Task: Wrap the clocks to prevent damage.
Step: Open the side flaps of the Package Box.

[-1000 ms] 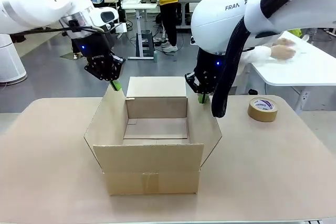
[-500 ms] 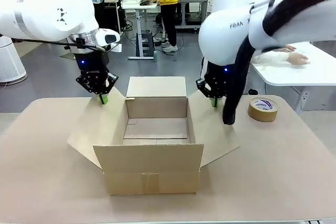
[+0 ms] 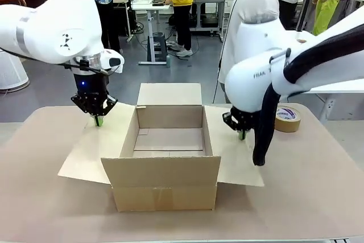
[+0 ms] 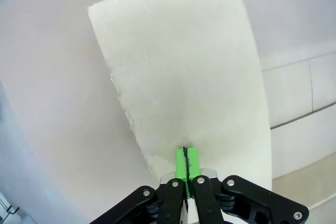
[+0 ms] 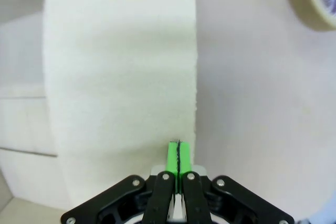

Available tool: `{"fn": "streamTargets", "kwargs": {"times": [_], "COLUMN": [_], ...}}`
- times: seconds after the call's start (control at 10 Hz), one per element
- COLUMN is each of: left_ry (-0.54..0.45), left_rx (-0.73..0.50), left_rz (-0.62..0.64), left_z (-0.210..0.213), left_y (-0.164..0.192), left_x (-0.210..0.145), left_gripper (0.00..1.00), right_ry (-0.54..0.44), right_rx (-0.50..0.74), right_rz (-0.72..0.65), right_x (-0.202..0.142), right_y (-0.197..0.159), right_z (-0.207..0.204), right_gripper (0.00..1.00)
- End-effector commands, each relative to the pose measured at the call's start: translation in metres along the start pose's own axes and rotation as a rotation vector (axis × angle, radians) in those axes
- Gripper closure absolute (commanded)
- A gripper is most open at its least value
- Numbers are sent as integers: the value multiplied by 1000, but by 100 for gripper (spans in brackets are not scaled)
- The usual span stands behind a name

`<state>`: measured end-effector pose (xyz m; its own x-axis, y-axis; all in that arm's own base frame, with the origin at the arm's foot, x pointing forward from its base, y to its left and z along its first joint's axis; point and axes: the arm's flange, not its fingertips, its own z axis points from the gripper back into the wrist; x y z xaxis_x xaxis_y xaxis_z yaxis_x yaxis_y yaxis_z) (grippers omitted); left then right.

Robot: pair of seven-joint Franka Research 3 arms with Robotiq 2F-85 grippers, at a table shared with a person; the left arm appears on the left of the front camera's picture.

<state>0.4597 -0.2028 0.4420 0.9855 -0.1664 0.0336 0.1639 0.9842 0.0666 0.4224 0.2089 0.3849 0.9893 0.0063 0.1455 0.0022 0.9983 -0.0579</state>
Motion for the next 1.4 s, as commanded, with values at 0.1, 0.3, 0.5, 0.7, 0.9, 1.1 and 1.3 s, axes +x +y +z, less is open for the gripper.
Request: {"fn": "streamTargets", "kwargs": {"times": [0.1,0.3,0.5,0.7,0.9,1.1,1.3], "left_ry": [-43,-25,10,23,21,31,31], "left_rx": [-73,-96,-100,-102,-118,-85,-85], "left_rz": [37,47,51,52,59,69,69], "left_z": [-24,-34,-45,-51,-55,-53,-53], "left_y": [9,13,14,14,15,11,11], "left_x": [-2,-1,0,2,4,2,2], "left_gripper": [99,99,99,99,99,99,99], "right_ry": [6,-3,-7,-19,-2,-11,-11], "right_rx": [61,73,76,77,55,51,51], "right_rz": [-31,-41,-52,-61,-65,-34,-34], "right_x": [1,0,0,2,5,6,6], "right_y": [4,3,2,0,-1,-2,-2], "right_z": [-29,-29,-28,-23,-21,-22,-22], "right_gripper": [99,99,99,99,99,99,99]}}
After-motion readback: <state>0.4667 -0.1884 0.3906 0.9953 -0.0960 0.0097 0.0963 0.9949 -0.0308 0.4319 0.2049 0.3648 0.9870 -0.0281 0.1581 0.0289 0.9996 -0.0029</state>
